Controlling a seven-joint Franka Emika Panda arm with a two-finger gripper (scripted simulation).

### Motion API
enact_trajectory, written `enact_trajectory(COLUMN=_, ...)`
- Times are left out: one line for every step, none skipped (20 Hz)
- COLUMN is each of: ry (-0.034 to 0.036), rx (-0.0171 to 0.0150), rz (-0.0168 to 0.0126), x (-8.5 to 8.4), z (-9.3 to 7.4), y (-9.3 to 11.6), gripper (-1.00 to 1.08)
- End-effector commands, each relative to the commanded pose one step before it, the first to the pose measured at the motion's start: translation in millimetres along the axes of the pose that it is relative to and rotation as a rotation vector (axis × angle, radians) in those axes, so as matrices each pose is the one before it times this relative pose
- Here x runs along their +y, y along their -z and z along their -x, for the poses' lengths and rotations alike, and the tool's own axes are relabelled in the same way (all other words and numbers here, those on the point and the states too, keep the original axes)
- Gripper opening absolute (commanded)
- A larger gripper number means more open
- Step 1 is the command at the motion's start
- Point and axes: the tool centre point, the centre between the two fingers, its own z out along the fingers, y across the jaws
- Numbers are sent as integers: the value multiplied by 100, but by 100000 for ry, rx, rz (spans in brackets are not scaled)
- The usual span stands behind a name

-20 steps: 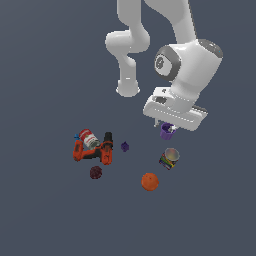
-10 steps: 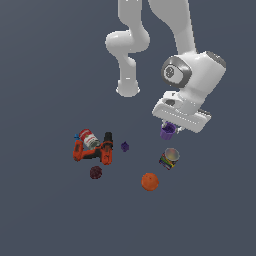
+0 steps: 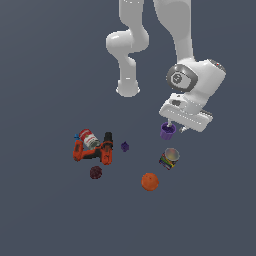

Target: Pick up a designated object from a clutter of objects.

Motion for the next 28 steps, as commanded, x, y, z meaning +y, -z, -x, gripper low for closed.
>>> enact_trajectory(ry=-1207, rx=732, rz=-327, x=-561, z=1286, y=-464, gripper=28)
enact_trajectory(ry=-381, rx=220, rz=-127, x=-179, z=461, y=-157, gripper=28)
enact_trajectory(ry=-355, rx=197, rz=-128, x=-161, z=435, y=-144, gripper=28)
enact_trajectory(ry=-326, rx=174, rz=-126, x=-145, z=409, y=-133, gripper=28)
enact_trajectory(ry=-300, rx=154, rz=-123, x=-130, z=382, y=-122, gripper=28)
enact_trajectory(ry=-277, rx=136, rz=-119, x=-114, z=353, y=-110, gripper=28)
enact_trajectory(ry=-246, rx=116, rz=-110, x=-103, z=326, y=-102, gripper=28)
enact_trajectory(ry=-224, rx=102, rz=-104, x=-89, z=296, y=-90, gripper=28)
enact_trajectory(ry=-201, rx=87, rz=-96, x=-77, z=266, y=-80, gripper=28)
enact_trajectory(ry=-174, rx=73, rz=-86, x=-67, z=236, y=-71, gripper=28)
enact_trajectory(ry=-153, rx=62, rz=-77, x=-55, z=204, y=-60, gripper=28)
enact_trajectory(ry=-116, rx=46, rz=-60, x=-50, z=178, y=-55, gripper=28)
enact_trajectory(ry=-116, rx=44, rz=-60, x=-33, z=138, y=-38, gripper=28)
enact_trajectory(ry=-82, rx=31, rz=-43, x=-28, z=111, y=-32, gripper=28)
enact_trajectory(ry=0, rx=0, rz=0, x=-40, z=101, y=-42, gripper=28)
enact_trajectory(ry=-82, rx=30, rz=-44, x=4, z=30, y=2, gripper=28)
enact_trajectory(ry=0, rx=0, rz=0, x=-8, z=20, y=-8, gripper=28)
enact_trajectory(ry=126, rx=-38, rz=42, x=25, z=-72, y=29, gripper=28)
enact_trajectory(ry=0, rx=0, rz=0, x=0, z=2, y=-32, gripper=28)
enact_trajectory(ry=0, rx=0, rz=0, x=0, z=5, y=-95, gripper=28)
enact_trajectory(ry=0, rx=0, rz=0, x=1, z=8, y=-158, gripper=28)
enact_trajectory(ry=0, rx=0, rz=0, x=2, z=12, y=-221, gripper=28)
enact_trajectory(ry=0, rx=0, rz=0, x=3, z=16, y=-283, gripper=28)
enact_trajectory(ry=0, rx=0, rz=0, x=6, z=20, y=-344, gripper=28)
enact_trajectory(ry=0, rx=0, rz=0, x=8, z=24, y=-403, gripper=28)
enact_trajectory(ry=-29, rx=-54, rz=-31, x=20, z=10, y=-416, gripper=28)
enact_trajectory(ry=0, rx=0, rz=0, x=6, z=20, y=-347, gripper=28)
enact_trajectory(ry=0, rx=0, rz=0, x=1, z=14, y=-283, gripper=28)
